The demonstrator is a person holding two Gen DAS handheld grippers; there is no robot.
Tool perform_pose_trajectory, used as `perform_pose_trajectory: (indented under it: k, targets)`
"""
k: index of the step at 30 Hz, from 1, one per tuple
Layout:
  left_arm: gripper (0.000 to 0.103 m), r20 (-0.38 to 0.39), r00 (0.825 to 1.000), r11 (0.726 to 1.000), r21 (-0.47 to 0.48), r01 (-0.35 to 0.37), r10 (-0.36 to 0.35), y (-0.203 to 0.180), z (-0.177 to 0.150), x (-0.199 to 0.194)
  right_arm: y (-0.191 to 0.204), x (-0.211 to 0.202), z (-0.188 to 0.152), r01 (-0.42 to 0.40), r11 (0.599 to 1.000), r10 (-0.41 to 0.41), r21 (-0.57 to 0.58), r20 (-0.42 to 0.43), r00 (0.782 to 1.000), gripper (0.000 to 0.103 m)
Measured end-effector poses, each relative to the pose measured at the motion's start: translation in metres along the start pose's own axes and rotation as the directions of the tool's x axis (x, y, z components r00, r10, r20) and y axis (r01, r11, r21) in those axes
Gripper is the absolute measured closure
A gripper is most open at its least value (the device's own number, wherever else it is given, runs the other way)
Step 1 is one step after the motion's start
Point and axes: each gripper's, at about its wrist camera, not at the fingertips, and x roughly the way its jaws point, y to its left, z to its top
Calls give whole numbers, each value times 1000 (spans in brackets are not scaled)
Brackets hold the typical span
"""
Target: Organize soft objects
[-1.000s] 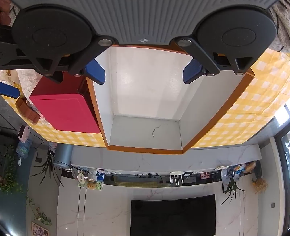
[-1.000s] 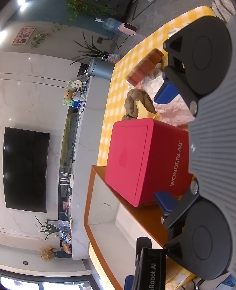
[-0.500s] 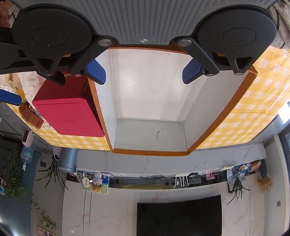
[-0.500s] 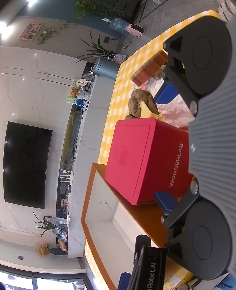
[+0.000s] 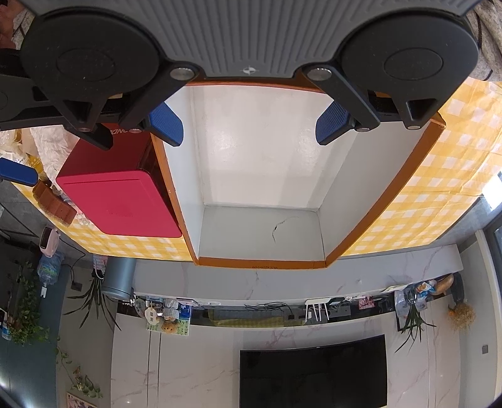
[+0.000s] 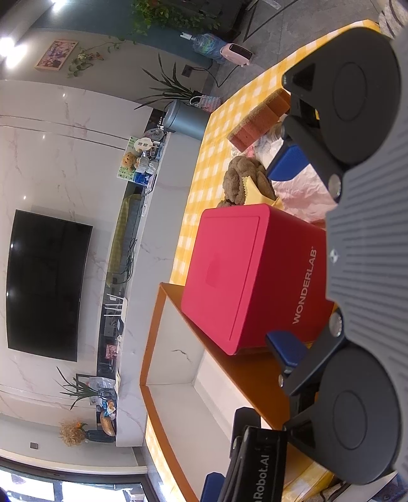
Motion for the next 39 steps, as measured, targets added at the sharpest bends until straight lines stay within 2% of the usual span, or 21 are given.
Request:
perform_pose_trajectory:
  k: [39]
  targets:
    - [0, -7, 1000, 999, 36, 0, 0, -2, 0, 0, 5, 5, -3, 33, 999, -33, -19, -5, 999, 4]
